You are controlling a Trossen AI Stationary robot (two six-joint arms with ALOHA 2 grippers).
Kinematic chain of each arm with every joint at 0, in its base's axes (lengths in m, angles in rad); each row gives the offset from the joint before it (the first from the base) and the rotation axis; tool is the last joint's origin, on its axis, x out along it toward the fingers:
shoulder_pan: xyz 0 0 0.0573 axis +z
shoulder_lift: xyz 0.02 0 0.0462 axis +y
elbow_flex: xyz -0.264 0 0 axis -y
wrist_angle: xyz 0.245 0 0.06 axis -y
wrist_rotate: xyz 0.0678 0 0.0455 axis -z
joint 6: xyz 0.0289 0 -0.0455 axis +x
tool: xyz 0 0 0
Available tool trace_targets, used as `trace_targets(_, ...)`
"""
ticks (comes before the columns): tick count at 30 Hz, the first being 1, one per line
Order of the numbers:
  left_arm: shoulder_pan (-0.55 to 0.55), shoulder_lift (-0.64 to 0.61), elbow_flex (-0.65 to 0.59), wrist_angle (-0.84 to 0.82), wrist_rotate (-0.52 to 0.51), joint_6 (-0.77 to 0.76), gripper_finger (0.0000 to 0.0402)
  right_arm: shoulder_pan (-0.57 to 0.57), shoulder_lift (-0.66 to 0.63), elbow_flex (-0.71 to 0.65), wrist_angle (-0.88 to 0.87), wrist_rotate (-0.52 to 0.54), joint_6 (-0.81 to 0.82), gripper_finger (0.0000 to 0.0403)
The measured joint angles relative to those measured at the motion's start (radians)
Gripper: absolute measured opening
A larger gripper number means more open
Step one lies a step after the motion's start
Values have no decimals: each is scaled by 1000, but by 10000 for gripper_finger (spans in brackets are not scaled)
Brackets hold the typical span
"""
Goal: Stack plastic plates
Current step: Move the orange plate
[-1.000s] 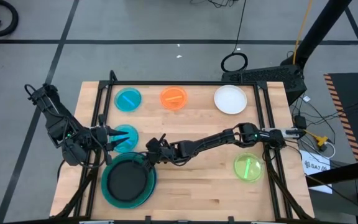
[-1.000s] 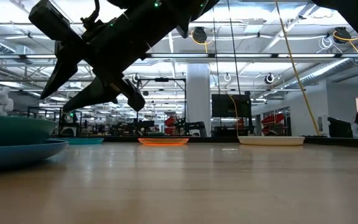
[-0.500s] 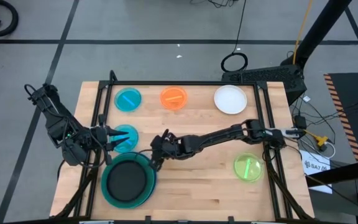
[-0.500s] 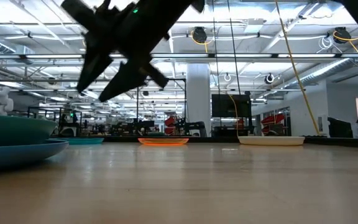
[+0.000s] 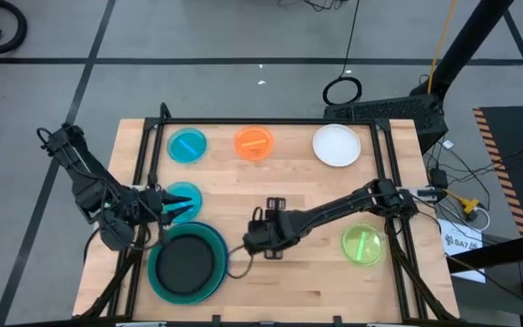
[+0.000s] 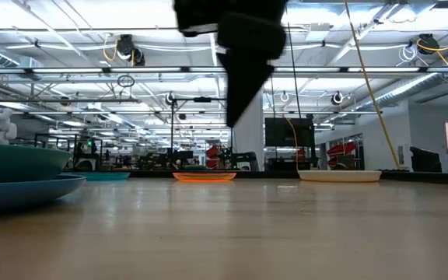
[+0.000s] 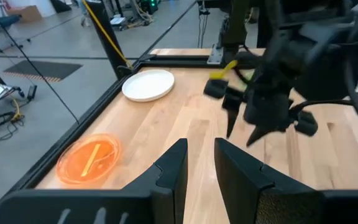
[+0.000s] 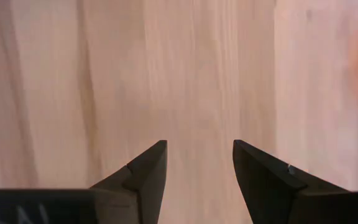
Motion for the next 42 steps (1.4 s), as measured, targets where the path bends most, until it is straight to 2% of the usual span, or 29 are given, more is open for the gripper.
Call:
trace_targets(10, 168, 115, 0, 53, 17, -25, 88, 47, -8, -1, -283, 341, 6, 176)
trace_targets(13, 235, 130, 0, 53, 72, -23, 88, 46, -41, -49, -278, 398, -20, 176)
trace_targets(16, 304, 141, 0, 53, 128, -6, 88, 45, -125, -175, -205, 401, -53, 176)
trace_targets(20, 374, 143, 0, 53, 181, 7, 88, 39, -298, -422, 8, 398, -89, 176)
trace_targets(24, 441, 144, 0, 55, 207, 30, 88, 13, -491, -681, 299, 398, -144, 176)
trace_targets(30, 573, 144, 0, 80, 288, 52, 88, -57, -733, -991, 770, 393, -330, 176)
trace_targets(33, 659, 144, 0, 112, 352, 93, 88, -106, -820, -1092, 980, 333, -456, 176)
trace_targets(37, 798, 148, 0, 179, 472, 182, 88, -178, -901, -1177, 1208, 204, -600, 176)
trace_targets(42, 983, 200, 0, 304, 643, 302, 88, -272, -945, -1212, 1333, 31, -722, 176)
